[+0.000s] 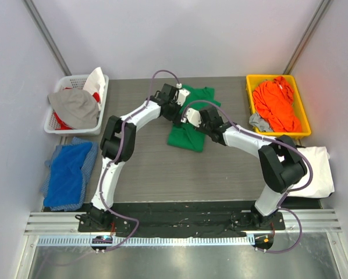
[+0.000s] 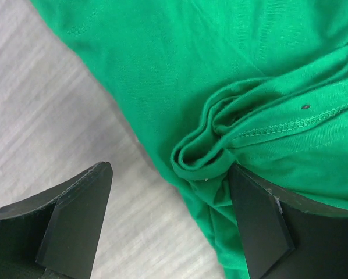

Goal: Fold and stack the t-shirts
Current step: Fold the tshirt

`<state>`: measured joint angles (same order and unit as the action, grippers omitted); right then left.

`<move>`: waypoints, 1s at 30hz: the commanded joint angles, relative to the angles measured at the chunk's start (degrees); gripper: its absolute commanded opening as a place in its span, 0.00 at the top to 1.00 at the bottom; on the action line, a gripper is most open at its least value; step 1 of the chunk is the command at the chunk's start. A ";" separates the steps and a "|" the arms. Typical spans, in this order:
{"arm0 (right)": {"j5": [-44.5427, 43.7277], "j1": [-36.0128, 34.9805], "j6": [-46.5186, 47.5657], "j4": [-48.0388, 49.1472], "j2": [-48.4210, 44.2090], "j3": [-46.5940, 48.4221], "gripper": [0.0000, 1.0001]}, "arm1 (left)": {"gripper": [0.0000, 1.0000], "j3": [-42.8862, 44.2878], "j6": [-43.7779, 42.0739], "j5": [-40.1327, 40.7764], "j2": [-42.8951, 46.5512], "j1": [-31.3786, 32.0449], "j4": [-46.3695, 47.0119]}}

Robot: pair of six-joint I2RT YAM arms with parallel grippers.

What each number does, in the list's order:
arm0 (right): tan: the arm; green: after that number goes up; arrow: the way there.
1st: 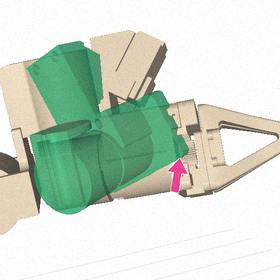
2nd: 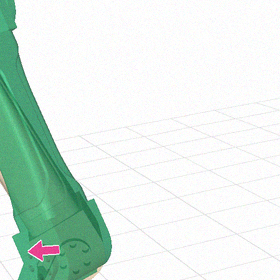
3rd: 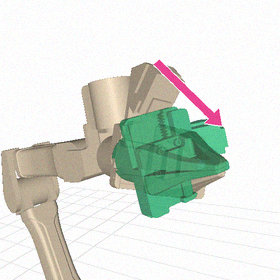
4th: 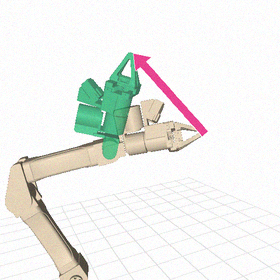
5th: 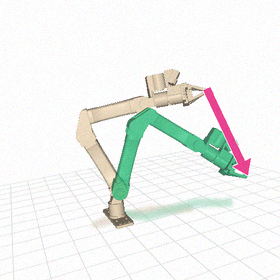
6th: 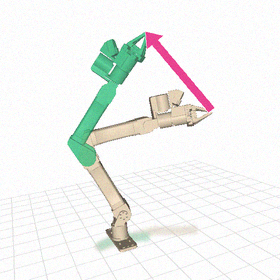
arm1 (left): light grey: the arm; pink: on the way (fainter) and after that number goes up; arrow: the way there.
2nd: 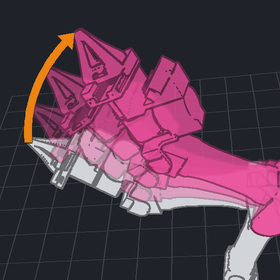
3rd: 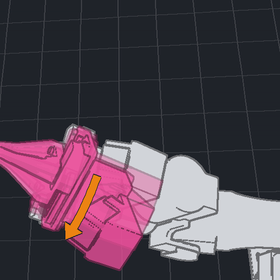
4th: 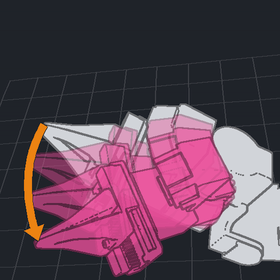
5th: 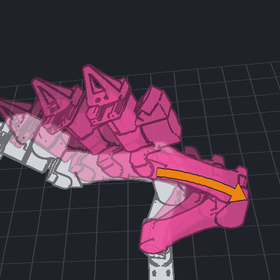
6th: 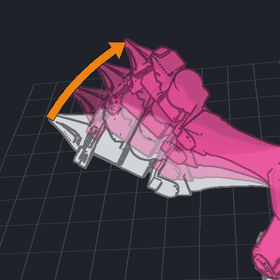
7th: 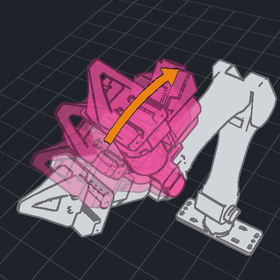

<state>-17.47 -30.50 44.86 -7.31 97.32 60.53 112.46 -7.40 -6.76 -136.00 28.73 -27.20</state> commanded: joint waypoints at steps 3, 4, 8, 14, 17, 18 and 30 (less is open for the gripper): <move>-1.33 0.09 -1.09 5.20 1.38 4.59 0.57 | 0.13 -6.55 0.98 -1.41 11.71 -0.25 1.36; -1.42 0.09 -1.00 5.98 2.34 4.94 0.57 | 0.13 -7.34 0.98 -1.58 12.60 -0.25 1.71; -0.81 0.09 -1.18 6.78 4.98 6.17 0.57 | 0.12 -10.86 0.72 -1.32 15.77 -0.34 1.98; 1.56 0.09 -1.97 6.34 8.50 8.81 0.57 | 0.11 -14.81 0.72 -1.94 19.28 -0.25 1.71; 1.83 0.09 -1.71 6.52 9.82 9.34 0.57 | 0.11 -16.92 0.81 -2.29 20.78 -0.25 1.80; 1.83 0.18 -1.62 6.52 10.08 9.51 0.57 | 0.10 -17.54 0.81 -2.38 21.13 -0.25 1.97; 2.45 0.18 -1.45 6.52 11.13 9.43 0.59 | 0.09 -22.81 1.60 -2.55 22.19 -0.34 4.44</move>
<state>-15.07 -30.50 43.94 -3.79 107.53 67.42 90.19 -5.76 -6.33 -118.10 27.24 -25.47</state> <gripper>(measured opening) 0.417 0.905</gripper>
